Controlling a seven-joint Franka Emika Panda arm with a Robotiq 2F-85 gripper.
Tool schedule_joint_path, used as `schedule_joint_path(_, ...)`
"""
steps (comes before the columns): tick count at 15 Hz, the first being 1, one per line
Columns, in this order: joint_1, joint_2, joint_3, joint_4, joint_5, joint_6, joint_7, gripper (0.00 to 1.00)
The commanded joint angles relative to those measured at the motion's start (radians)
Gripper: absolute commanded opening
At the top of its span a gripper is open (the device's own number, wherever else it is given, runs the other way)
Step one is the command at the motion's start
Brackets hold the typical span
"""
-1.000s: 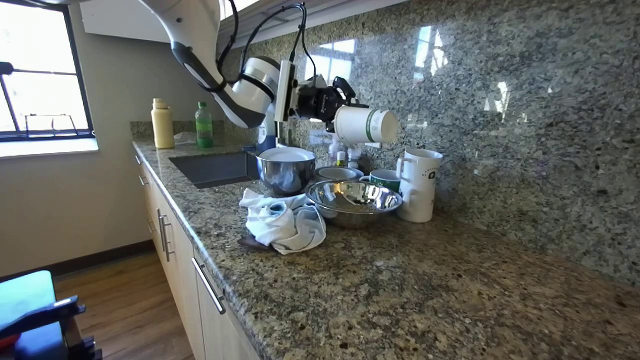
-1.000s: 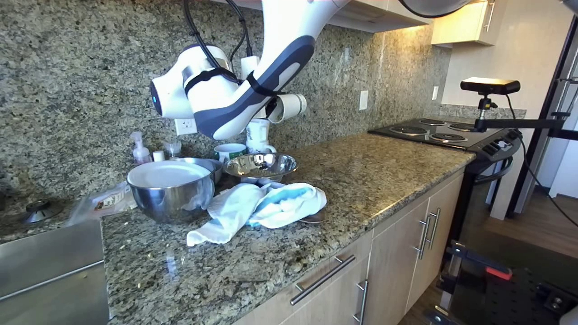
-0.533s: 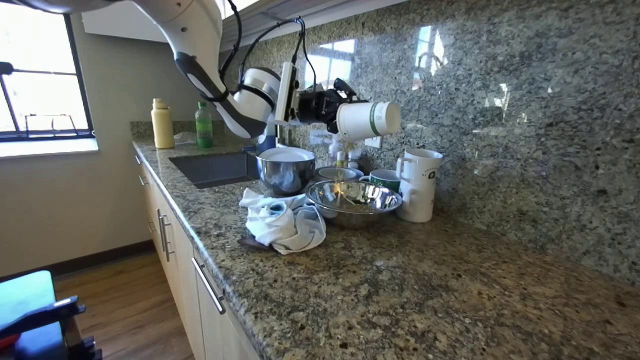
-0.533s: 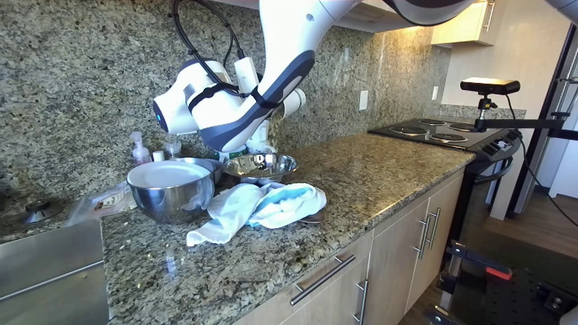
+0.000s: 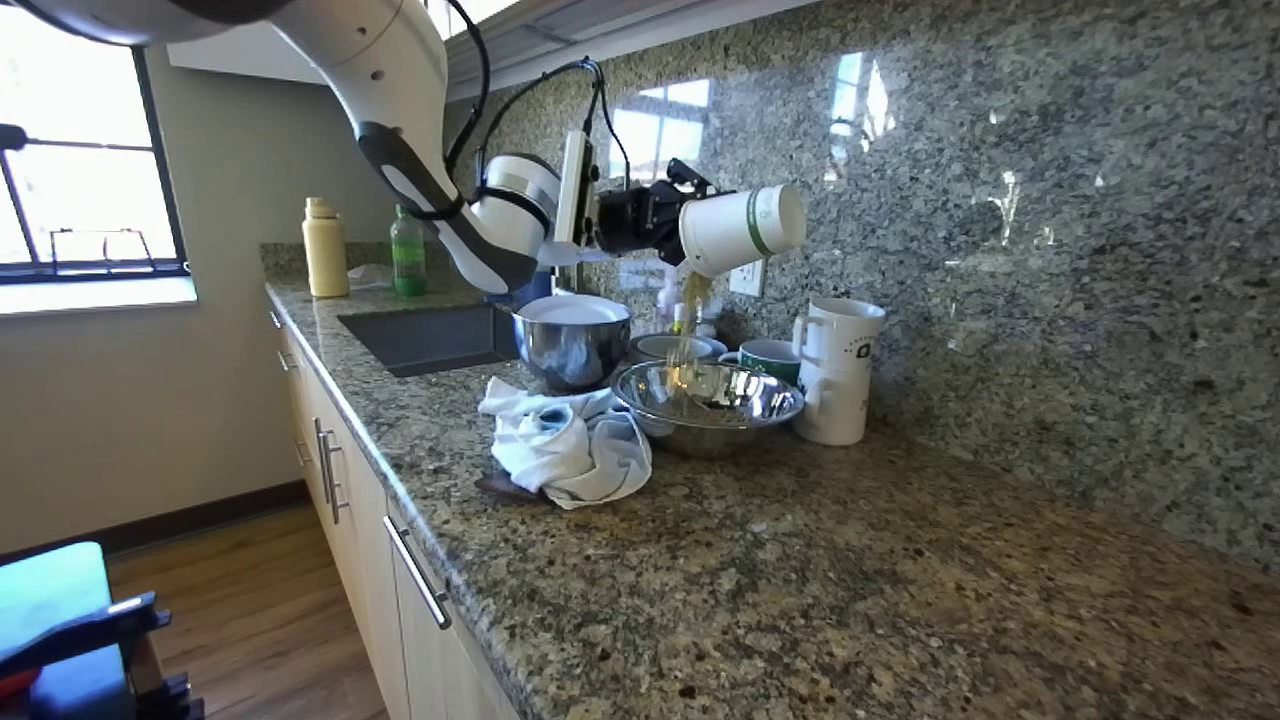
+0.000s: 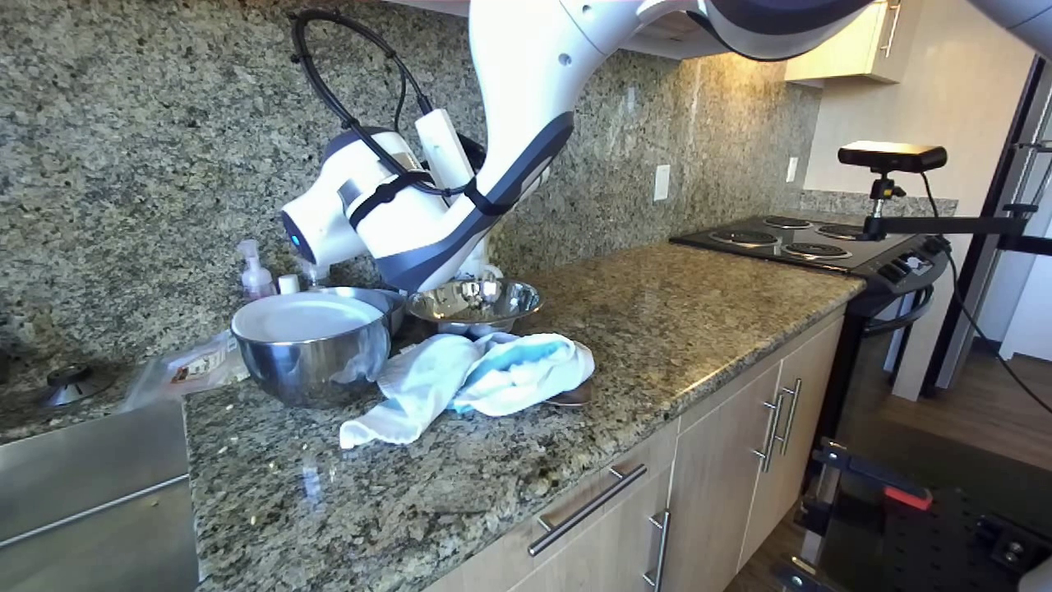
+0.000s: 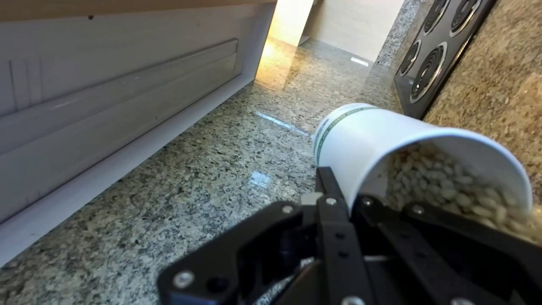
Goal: Pour the contents of the cup into the silver bowl
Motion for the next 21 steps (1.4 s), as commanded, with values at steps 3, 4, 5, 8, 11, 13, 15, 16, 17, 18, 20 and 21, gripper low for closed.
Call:
schedule_joint_path(3,-0.022,0.0,0.025,0.017,-0.011,-0.024,-0.018,0.0)
schedule_joint_path(4,-0.028,-0.001,0.028,0.02,-0.002,-0.024,-0.012,0.0)
schedule_joint_path(5,-0.039,-0.006,0.037,0.021,0.016,-0.018,0.003,0.0)
schedule_joint_path(8,-0.07,-0.018,0.067,0.037,0.08,-0.01,0.057,0.0)
schedule_joint_path(11,-0.099,-0.025,0.09,0.057,0.167,0.006,0.147,0.0)
schedule_joint_path(13,-0.114,-0.029,0.099,0.065,0.215,0.031,0.214,0.0)
schedule_joint_path(15,-0.129,-0.039,0.105,0.065,0.265,0.072,0.288,0.0)
schedule_joint_path(16,-0.132,-0.044,0.103,0.063,0.288,0.094,0.324,0.0)
schedule_joint_path(17,-0.138,-0.048,0.101,0.061,0.314,0.116,0.364,0.0)
schedule_joint_path(18,-0.143,-0.056,0.1,0.053,0.34,0.143,0.399,0.0)
schedule_joint_path(20,-0.156,-0.07,0.094,0.048,0.393,0.196,0.468,0.0)
schedule_joint_path(21,-0.161,-0.079,0.09,0.04,0.415,0.223,0.499,0.0)
